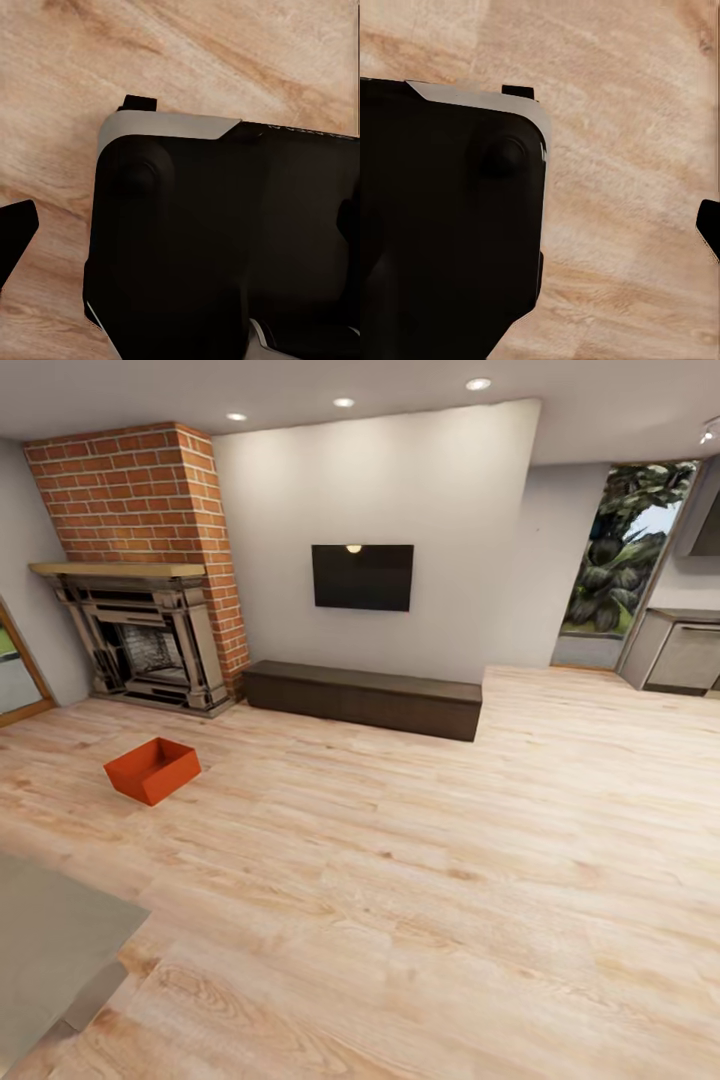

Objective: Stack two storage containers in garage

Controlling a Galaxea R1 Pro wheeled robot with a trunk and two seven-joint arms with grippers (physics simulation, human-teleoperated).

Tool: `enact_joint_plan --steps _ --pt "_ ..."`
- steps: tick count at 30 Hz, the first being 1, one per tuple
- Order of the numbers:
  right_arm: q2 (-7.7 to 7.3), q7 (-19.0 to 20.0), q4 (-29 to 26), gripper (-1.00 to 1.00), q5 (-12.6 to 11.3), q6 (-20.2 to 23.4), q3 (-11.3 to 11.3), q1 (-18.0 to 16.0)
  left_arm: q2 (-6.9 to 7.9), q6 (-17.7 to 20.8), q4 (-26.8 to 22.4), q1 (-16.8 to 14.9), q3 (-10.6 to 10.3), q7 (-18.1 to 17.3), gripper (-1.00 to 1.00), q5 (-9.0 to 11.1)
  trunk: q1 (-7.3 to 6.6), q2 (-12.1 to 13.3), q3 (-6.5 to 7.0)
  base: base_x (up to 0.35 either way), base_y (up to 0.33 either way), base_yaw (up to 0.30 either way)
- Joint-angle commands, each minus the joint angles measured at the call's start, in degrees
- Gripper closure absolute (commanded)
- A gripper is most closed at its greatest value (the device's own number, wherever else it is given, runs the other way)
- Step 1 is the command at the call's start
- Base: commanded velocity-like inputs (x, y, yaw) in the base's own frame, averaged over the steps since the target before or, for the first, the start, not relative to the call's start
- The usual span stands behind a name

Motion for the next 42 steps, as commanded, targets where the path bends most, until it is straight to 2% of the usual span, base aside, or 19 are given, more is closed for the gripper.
enact_joint_plan --steps 1,32,42 --pt "0.03 0.0 0.1 -1.00 -0.3 -0.2 0.4 0.0 -0.01 -0.2 0.1 0.0 -0.2 -0.1 -1.00 0.5 0.04 0.0 -0.07 0.322 0.000 0.000" --pt "-0.17 0.1 0.1 -1.00 0.2 -0.3 0.4 0.0 -0.01 -0.2 0.1 0.0 -0.2 -0.1 -1.00 0.5 0.04 0.0 -0.07 0.322 0.000 0.000" --pt "0.09 0.1 0.1 -1.00 -0.3 -0.2 0.4 0.0 -0.01 -0.2 0.1 0.0 -0.2 -0.1 -1.00 0.5 0.04 0.0 -0.07 0.322 0.000 0.000"
